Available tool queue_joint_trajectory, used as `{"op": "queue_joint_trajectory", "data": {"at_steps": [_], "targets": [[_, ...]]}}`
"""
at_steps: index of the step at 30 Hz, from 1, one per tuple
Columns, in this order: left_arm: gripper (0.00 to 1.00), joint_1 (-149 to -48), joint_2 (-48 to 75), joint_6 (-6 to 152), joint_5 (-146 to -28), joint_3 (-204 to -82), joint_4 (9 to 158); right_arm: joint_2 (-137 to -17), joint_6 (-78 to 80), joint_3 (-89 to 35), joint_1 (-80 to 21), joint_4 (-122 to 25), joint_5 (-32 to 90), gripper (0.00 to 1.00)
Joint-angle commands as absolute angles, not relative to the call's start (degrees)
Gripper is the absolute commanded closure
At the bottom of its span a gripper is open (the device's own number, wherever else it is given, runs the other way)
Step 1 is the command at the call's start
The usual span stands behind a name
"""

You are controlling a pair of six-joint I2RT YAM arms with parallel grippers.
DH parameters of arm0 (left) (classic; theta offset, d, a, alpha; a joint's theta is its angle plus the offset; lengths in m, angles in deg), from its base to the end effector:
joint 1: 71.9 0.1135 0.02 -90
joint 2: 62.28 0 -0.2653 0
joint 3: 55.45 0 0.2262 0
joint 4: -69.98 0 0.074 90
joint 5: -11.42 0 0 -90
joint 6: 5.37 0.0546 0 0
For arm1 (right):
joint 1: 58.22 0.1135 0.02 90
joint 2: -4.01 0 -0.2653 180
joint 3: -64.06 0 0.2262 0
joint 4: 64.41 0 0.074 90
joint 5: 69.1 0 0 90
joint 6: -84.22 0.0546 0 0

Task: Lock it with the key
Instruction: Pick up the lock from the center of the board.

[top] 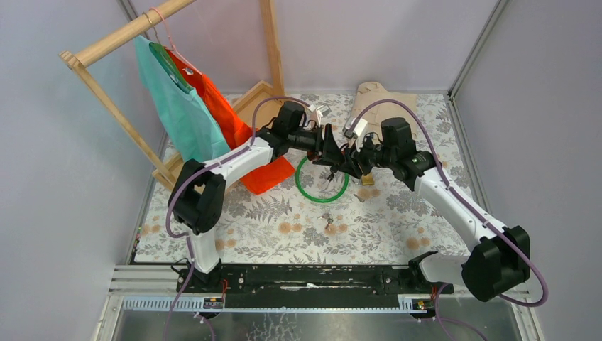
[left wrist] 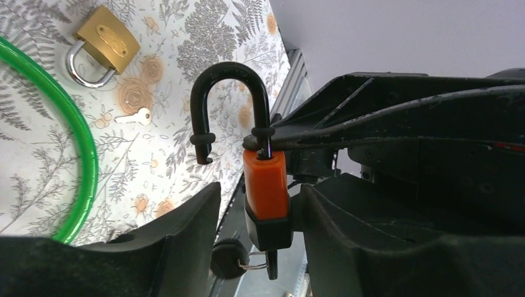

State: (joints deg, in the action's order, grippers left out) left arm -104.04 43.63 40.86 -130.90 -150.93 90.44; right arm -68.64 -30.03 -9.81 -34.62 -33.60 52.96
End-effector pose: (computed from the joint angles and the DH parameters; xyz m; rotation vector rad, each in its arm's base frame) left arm 0.3219 -0.2533 0.2726 0.4026 2.3433 -1.6859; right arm 0.2373 0.1353 0.3122 -1.1292 1.7112 0.5743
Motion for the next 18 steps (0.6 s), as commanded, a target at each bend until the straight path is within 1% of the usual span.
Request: {"op": "queue_joint_trajectory", "data": {"at_steps": [1,3,5,7,9,11,13,15,16,18], "targets": [[0.48,-104.69,45.08,36.33,-134.93,-149.36,83.79,-65.7,-28.93,-9.69,-34.4,-40.3,51.68,0.99],[0.58,-104.69,45.46,35.87,-135.75,-149.35,82.55,-65.69,-28.89,-9.28,-34.42,-40.39,51.58,0.95],[0.68,-104.69,45.61,35.83,-136.33,-149.48,81.3,-65.69,-28.82,-8.93,-34.44,-40.57,51.43,0.86],[0.79,-104.62,45.58,37.4,-136.58,-149.99,81.34,-65.69,-29.2,-8.62,-34.4,-40.24,51.25,0.7],[0.88,-104.47,45.3,41.15,-135.95,-151.35,84.61,-65.49,-29.62,-8.62,-34.44,-39.65,50.7,0.49],[0.99,-104.42,44.64,46.98,-134.41,-153.32,89.2,-64.92,-30.45,-8.35,-34.44,-39.08,50.13,0.35],[1.0,-104.34,43.68,53.84,-132.31,-155.2,93.73,-64.37,-32.08,-8.43,-34.43,-36.98,50.29,0.27],[1.0,-104.34,42.1,62.01,-129.45,-157.12,98.82,-63.78,-33.62,-9.03,-34.55,-34.3,50.86,0.22],[1.0,-104.29,39.79,71.51,-125.6,-158.08,102.62,-62.86,-34.18,-9.75,-35.27,-31.77,52.29,0.19],[1.0,-104.34,37.12,80.75,-120.91,-156.91,103.74,-61.65,-33.35,-10.18,-36.56,-30.59,54.53,0.17]]}}
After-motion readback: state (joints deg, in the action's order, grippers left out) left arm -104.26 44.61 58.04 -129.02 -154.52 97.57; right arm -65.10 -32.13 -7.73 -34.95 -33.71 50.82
